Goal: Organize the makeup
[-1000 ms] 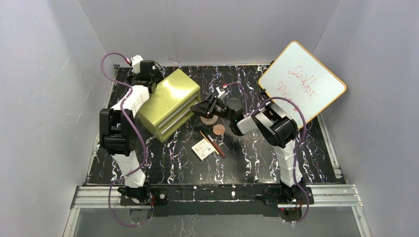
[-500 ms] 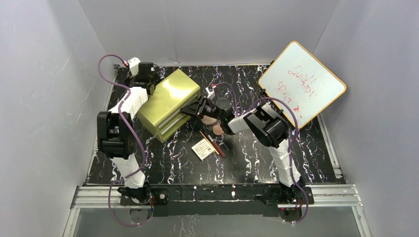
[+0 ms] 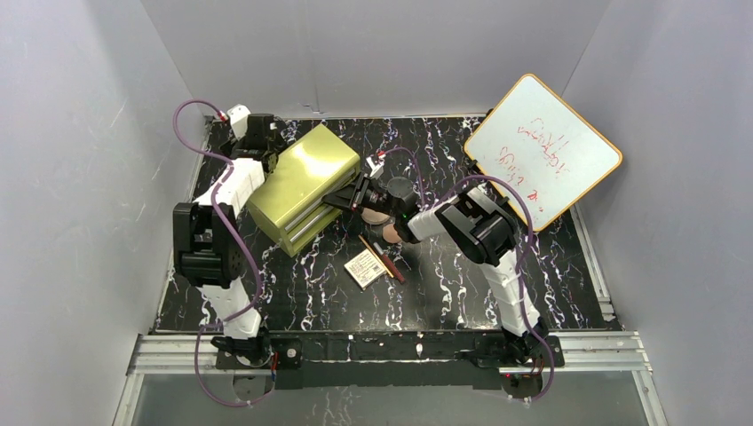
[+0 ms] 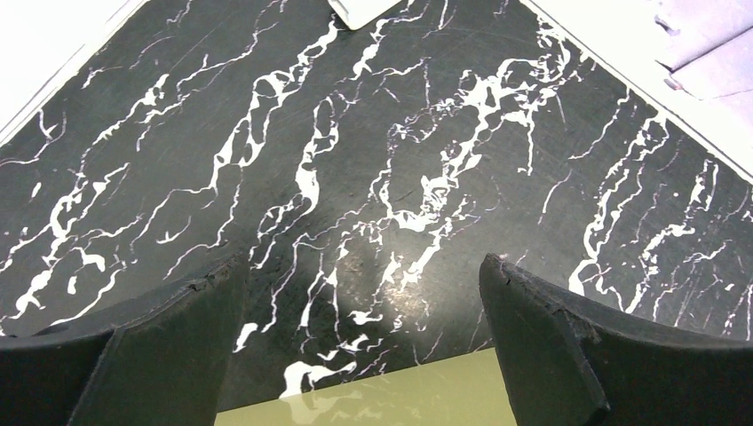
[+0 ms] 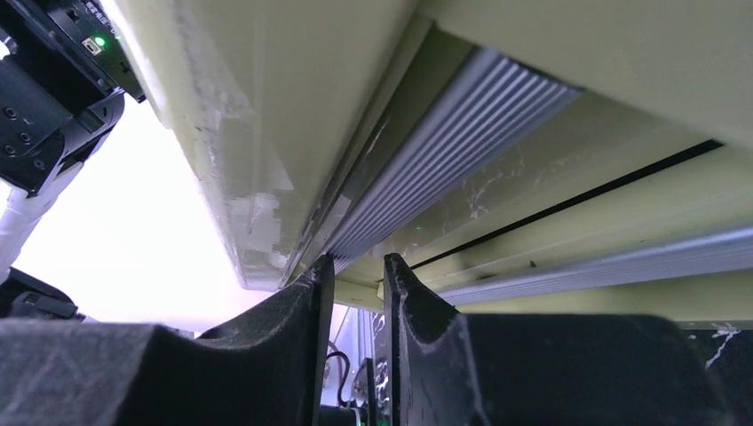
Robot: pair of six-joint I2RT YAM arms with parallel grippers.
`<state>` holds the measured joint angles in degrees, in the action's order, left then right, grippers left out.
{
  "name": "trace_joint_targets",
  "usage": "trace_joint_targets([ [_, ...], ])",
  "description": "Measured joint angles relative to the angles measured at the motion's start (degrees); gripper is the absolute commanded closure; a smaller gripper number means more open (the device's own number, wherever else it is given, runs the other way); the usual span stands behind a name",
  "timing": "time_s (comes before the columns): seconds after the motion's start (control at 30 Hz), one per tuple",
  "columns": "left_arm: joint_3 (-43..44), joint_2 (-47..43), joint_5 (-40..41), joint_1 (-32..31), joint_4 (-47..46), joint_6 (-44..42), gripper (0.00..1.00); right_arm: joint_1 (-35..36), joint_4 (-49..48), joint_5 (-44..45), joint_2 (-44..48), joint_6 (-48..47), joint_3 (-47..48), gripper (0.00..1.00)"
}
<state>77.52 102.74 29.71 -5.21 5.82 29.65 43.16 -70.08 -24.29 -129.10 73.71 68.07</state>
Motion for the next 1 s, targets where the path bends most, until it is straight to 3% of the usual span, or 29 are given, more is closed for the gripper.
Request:
trace_joint_targets([
  [0.27, -2.9, -2.6, 2.0, 0.8, 0.5, 0.0, 0.00, 0.0, -5.2, -1.0, -2.5, 0.9, 0.8, 0.65],
  [0.7, -6.6, -6.1, 4.0, 1.7, 2.2, 2.8, 0.01, -0.1, -6.4, -0.7, -2.5, 1.0, 0.7, 0.72],
  [1.0, -7.4, -7.3, 5.5, 1.9, 3.7, 5.6, 0.00, -2.3, -6.9, -3.4, -5.5, 2.8, 5.3, 0.63],
])
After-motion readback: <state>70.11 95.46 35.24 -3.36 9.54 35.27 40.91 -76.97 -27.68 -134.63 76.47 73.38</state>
